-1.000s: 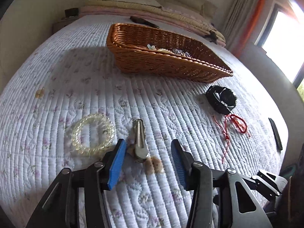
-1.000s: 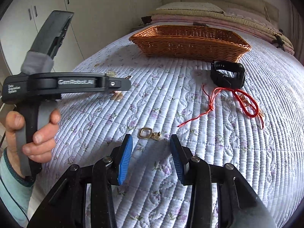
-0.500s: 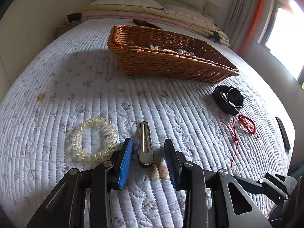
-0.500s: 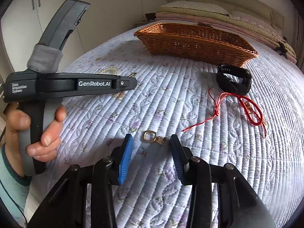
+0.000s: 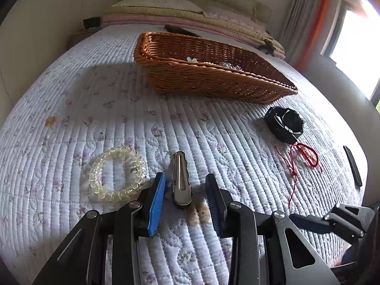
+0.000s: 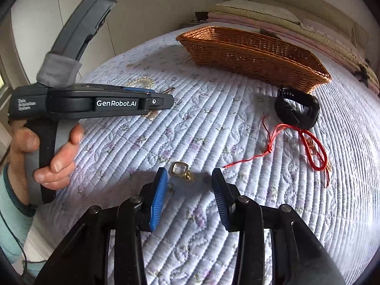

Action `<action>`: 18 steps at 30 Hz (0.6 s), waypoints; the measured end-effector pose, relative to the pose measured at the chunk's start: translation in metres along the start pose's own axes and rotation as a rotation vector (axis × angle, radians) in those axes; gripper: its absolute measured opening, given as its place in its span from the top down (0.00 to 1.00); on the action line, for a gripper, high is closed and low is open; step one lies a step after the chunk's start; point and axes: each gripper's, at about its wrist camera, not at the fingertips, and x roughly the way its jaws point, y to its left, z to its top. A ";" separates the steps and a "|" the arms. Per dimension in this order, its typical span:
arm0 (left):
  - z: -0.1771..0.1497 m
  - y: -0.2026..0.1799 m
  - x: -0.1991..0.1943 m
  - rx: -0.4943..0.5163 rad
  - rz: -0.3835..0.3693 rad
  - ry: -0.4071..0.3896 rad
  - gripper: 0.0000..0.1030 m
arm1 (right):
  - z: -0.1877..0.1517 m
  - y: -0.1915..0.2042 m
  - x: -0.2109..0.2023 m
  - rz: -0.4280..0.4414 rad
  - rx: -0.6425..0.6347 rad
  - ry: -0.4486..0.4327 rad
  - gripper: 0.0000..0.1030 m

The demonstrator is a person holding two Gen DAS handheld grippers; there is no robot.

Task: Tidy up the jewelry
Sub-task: 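Grasp the second silver hair clip with the left tool while the right tool grasps the gold ring charm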

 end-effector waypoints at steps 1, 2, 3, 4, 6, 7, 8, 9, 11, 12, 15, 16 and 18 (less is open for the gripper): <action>0.000 0.000 0.000 0.001 0.001 0.000 0.66 | 0.000 0.003 0.000 -0.017 -0.007 -0.008 0.69; 0.001 -0.001 0.001 0.005 0.003 0.001 0.66 | -0.001 0.005 0.000 -0.023 -0.008 -0.015 0.74; 0.001 -0.002 0.001 0.008 0.004 0.001 0.66 | -0.001 0.007 0.000 -0.024 -0.005 -0.018 0.78; 0.001 -0.003 0.002 0.012 0.003 0.001 0.66 | -0.002 0.009 0.000 -0.036 -0.006 -0.024 0.79; 0.001 -0.004 0.002 0.016 0.001 0.000 0.66 | -0.004 0.011 -0.003 -0.046 -0.011 -0.038 0.79; 0.001 -0.004 0.002 0.019 -0.001 -0.002 0.70 | -0.005 0.011 -0.004 -0.042 -0.007 -0.043 0.79; 0.000 -0.005 0.002 0.021 -0.005 -0.004 0.75 | -0.007 0.010 -0.006 -0.037 0.005 -0.046 0.79; 0.000 -0.005 0.002 0.023 -0.015 -0.003 0.78 | -0.008 0.009 -0.007 -0.037 0.015 -0.050 0.79; -0.001 -0.007 0.001 0.031 -0.024 -0.006 0.78 | -0.011 0.006 -0.010 -0.039 0.036 -0.059 0.79; -0.002 -0.008 0.000 0.036 -0.022 -0.007 0.80 | -0.012 0.005 -0.013 -0.035 0.048 -0.060 0.79; -0.004 -0.013 -0.003 0.056 -0.039 -0.015 0.84 | -0.014 0.000 -0.017 -0.032 0.075 -0.065 0.79; -0.004 -0.014 -0.003 0.062 -0.040 -0.017 0.84 | -0.015 -0.003 -0.019 -0.031 0.086 -0.071 0.79; -0.005 -0.018 -0.003 0.078 -0.029 -0.018 0.84 | -0.017 -0.009 -0.024 -0.015 0.111 -0.082 0.79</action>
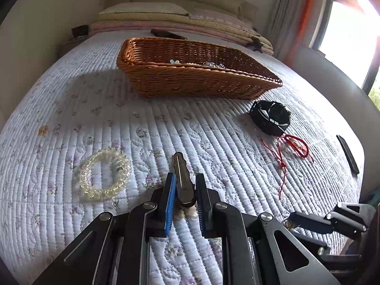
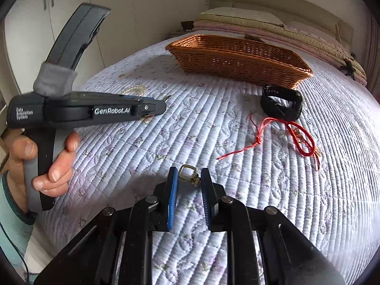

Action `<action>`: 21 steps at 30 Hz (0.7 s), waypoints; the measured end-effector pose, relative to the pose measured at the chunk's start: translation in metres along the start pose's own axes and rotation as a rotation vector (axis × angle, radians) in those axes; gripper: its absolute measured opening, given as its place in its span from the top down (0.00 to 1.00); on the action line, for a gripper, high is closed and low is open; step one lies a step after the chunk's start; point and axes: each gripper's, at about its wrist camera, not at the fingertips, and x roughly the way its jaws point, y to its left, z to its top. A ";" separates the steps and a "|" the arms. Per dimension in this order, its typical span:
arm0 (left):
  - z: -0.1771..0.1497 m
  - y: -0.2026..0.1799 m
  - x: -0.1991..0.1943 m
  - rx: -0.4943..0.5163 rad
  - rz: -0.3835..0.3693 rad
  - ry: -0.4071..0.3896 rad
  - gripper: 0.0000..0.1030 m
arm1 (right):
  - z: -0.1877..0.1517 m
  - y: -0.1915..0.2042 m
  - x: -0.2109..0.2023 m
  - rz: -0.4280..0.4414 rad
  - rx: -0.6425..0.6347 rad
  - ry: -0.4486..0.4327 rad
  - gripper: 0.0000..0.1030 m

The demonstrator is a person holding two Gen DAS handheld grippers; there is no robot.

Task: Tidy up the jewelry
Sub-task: 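Grasp the second silver hair clip with the left tool while the right tool grasps the gold ring charm, then carry both items into the wicker basket and open both tools to release them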

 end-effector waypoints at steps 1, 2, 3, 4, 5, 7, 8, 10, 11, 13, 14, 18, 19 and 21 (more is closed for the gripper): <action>0.000 -0.002 0.000 0.006 0.005 -0.002 0.84 | 0.000 -0.004 -0.002 0.005 0.009 -0.004 0.79; -0.001 -0.003 -0.001 0.012 0.011 -0.005 0.84 | 0.000 -0.005 -0.003 0.001 0.011 -0.007 0.79; -0.001 -0.005 -0.001 0.019 0.016 -0.007 0.84 | 0.000 -0.007 -0.006 -0.005 0.013 -0.012 0.79; -0.001 -0.007 -0.001 0.024 0.019 -0.009 0.84 | 0.000 -0.008 -0.007 -0.003 0.016 -0.016 0.79; -0.001 -0.008 -0.001 0.026 0.022 -0.011 0.84 | 0.000 -0.008 -0.009 0.001 0.020 -0.022 0.79; -0.001 -0.008 -0.002 0.027 0.022 -0.018 0.84 | 0.000 -0.010 -0.014 -0.001 0.022 -0.037 0.79; -0.001 -0.008 -0.004 0.026 0.017 -0.026 0.84 | 0.001 -0.011 -0.014 0.001 0.023 -0.041 0.79; -0.001 -0.006 -0.010 0.020 0.009 -0.043 0.84 | 0.004 -0.012 -0.019 0.004 0.028 -0.054 0.79; 0.000 -0.005 -0.014 0.017 0.009 -0.054 0.84 | 0.006 -0.013 -0.020 0.001 0.028 -0.060 0.79; 0.003 -0.005 -0.026 0.011 -0.004 -0.091 0.84 | 0.010 -0.014 -0.026 -0.003 0.028 -0.078 0.79; 0.004 -0.006 -0.030 0.012 -0.007 -0.101 0.84 | 0.013 -0.015 -0.029 -0.004 0.028 -0.089 0.79; 0.019 -0.011 -0.051 0.025 -0.008 -0.156 0.84 | 0.037 -0.019 -0.044 -0.017 0.030 -0.148 0.79; 0.024 -0.012 -0.056 0.025 -0.008 -0.171 0.84 | 0.047 -0.021 -0.048 -0.023 0.028 -0.168 0.79; 0.039 -0.014 -0.065 0.020 -0.016 -0.203 0.84 | 0.066 -0.026 -0.053 -0.041 0.025 -0.205 0.79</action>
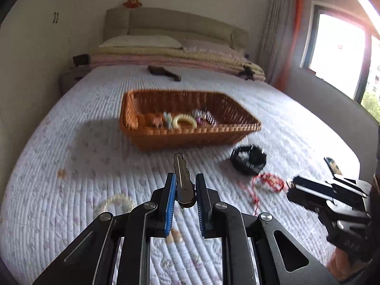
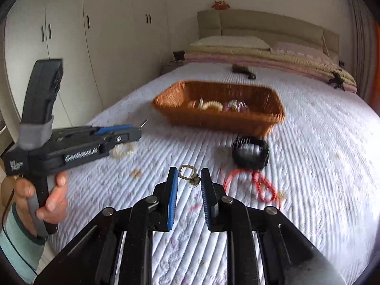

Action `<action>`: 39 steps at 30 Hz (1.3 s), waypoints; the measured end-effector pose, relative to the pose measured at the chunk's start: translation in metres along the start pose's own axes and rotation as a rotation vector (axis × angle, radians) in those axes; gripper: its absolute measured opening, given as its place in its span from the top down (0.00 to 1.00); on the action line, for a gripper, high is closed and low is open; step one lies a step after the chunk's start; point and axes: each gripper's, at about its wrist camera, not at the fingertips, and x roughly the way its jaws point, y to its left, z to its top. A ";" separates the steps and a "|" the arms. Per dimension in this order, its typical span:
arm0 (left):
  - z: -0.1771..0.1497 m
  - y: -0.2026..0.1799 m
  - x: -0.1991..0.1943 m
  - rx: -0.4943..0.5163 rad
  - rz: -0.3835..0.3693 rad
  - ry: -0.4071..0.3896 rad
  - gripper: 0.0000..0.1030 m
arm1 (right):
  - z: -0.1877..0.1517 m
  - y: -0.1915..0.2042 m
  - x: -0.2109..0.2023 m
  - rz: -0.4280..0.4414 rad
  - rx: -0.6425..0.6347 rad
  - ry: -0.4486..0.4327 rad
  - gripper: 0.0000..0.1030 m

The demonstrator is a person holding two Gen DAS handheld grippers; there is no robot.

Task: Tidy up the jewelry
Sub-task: 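Carry both items into the wicker basket and open both tools to release them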

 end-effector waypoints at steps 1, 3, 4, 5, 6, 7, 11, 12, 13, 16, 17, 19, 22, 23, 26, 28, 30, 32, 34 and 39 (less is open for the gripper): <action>0.010 0.000 -0.002 -0.002 0.003 -0.019 0.84 | 0.015 -0.004 0.001 -0.014 0.000 -0.024 0.79; 0.028 -0.001 -0.004 0.004 0.005 -0.047 0.84 | 0.039 -0.014 0.006 -0.019 0.006 -0.053 0.79; 0.037 -0.001 -0.003 0.005 0.006 -0.057 0.84 | 0.051 -0.018 0.011 -0.022 0.013 -0.063 0.79; 0.049 0.000 0.000 -0.001 0.015 -0.066 0.84 | 0.066 -0.023 0.018 -0.028 0.022 -0.070 0.79; 0.059 0.000 0.003 -0.006 0.017 -0.070 0.84 | 0.076 -0.028 0.024 -0.029 0.029 -0.074 0.79; 0.071 0.002 0.009 -0.012 0.016 -0.073 0.84 | 0.092 -0.035 0.037 -0.030 0.043 -0.076 0.79; 0.107 0.014 0.041 -0.061 -0.018 -0.049 0.84 | 0.136 -0.058 0.091 -0.026 0.096 -0.016 0.79; 0.116 0.018 0.055 -0.076 -0.026 -0.033 0.84 | 0.145 -0.066 0.109 -0.009 0.126 0.021 0.79; 0.124 0.024 0.071 -0.094 -0.039 -0.006 0.84 | 0.154 -0.075 0.133 0.041 0.181 0.076 0.79; 0.135 0.038 0.110 -0.142 -0.067 0.069 0.84 | 0.166 -0.090 0.190 0.031 0.251 0.212 0.79; 0.136 0.041 0.123 -0.145 -0.059 0.090 0.84 | 0.165 -0.093 0.202 0.028 0.265 0.237 0.79; 0.136 0.045 0.148 -0.140 -0.027 0.130 0.84 | 0.161 -0.100 0.231 0.015 0.292 0.291 0.79; 0.132 0.050 0.167 -0.153 -0.014 0.170 0.84 | 0.153 -0.103 0.259 -0.034 0.291 0.349 0.79; 0.131 0.052 0.173 -0.161 -0.020 0.180 0.84 | 0.150 -0.105 0.266 -0.045 0.292 0.365 0.79; 0.126 0.053 0.185 -0.165 -0.013 0.206 0.84 | 0.144 -0.107 0.275 -0.036 0.299 0.399 0.79; 0.123 0.052 0.191 -0.158 -0.003 0.221 0.84 | 0.140 -0.107 0.271 -0.052 0.285 0.391 0.79; 0.120 0.053 0.194 -0.163 0.006 0.226 0.84 | 0.141 -0.108 0.270 -0.062 0.275 0.379 0.78; 0.119 0.054 0.193 -0.166 0.004 0.225 0.83 | 0.142 -0.110 0.266 -0.054 0.276 0.373 0.76; 0.119 0.054 0.190 -0.170 -0.006 0.234 0.69 | 0.142 -0.111 0.258 -0.057 0.283 0.361 0.76; 0.125 0.050 0.156 -0.161 -0.022 0.170 0.61 | 0.144 -0.114 0.228 -0.029 0.290 0.328 0.75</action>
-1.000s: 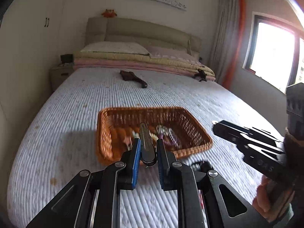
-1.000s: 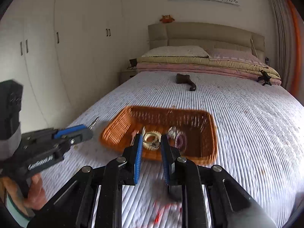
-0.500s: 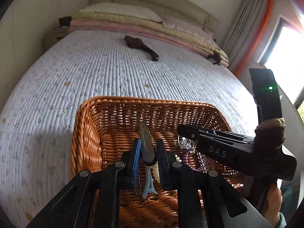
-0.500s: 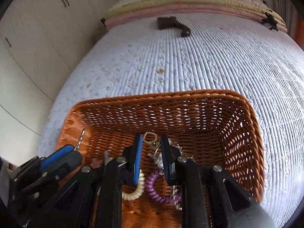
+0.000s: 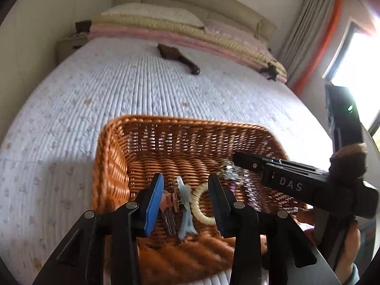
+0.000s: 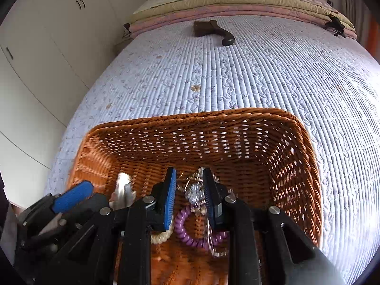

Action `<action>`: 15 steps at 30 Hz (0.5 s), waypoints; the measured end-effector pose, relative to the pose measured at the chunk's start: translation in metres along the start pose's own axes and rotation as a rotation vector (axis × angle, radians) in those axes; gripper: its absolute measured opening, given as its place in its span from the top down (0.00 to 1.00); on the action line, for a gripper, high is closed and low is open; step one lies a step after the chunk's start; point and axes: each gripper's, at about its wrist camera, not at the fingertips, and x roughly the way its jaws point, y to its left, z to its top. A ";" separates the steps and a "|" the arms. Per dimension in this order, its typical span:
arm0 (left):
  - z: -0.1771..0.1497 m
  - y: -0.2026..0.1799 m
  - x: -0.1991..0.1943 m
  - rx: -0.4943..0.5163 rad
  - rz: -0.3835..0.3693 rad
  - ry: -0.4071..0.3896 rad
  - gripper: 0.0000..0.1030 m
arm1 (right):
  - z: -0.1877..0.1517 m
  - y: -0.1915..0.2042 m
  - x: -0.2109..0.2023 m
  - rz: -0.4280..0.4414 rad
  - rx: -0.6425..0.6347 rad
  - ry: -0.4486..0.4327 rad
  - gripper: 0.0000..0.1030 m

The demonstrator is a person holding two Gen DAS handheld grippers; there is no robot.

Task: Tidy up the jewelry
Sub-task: 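Carry both items into the wicker basket and open both tools to release them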

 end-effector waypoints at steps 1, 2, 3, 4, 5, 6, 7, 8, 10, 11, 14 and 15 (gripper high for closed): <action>-0.001 -0.001 -0.013 0.004 -0.015 -0.021 0.61 | -0.003 0.002 -0.009 -0.005 -0.011 -0.015 0.75; -0.001 -0.002 -0.023 0.005 -0.022 -0.035 0.61 | -0.005 0.004 -0.019 -0.011 -0.025 -0.035 0.75; -0.002 -0.002 -0.038 0.006 -0.030 -0.057 0.61 | -0.009 0.007 -0.031 -0.015 -0.041 -0.058 0.75; -0.003 -0.004 -0.054 0.009 -0.041 -0.081 0.61 | -0.013 0.009 -0.046 -0.015 -0.053 -0.085 0.75; -0.004 -0.004 -0.065 0.011 -0.048 -0.096 0.61 | -0.017 0.010 -0.061 -0.011 -0.055 -0.107 0.75; -0.005 -0.007 -0.081 0.018 -0.054 -0.122 0.61 | -0.018 0.012 -0.070 -0.005 -0.056 -0.118 0.75; -0.006 -0.010 -0.097 0.029 -0.055 -0.150 0.61 | -0.020 0.013 -0.084 0.005 -0.056 -0.132 0.75; -0.005 -0.012 -0.108 0.036 -0.053 -0.168 0.61 | -0.020 0.015 -0.095 0.009 -0.058 -0.145 0.75; -0.005 -0.020 -0.141 0.049 -0.051 -0.208 0.61 | -0.021 0.020 -0.123 0.013 -0.060 -0.183 0.75; -0.005 -0.022 -0.153 0.053 -0.054 -0.222 0.61 | -0.024 0.021 -0.140 0.025 -0.062 -0.208 0.75; -0.016 -0.033 -0.208 0.082 -0.060 -0.309 0.61 | -0.039 0.026 -0.184 0.051 -0.077 -0.285 0.70; -0.021 -0.036 -0.221 0.093 -0.059 -0.333 0.58 | -0.045 0.025 -0.198 0.052 -0.077 -0.307 0.64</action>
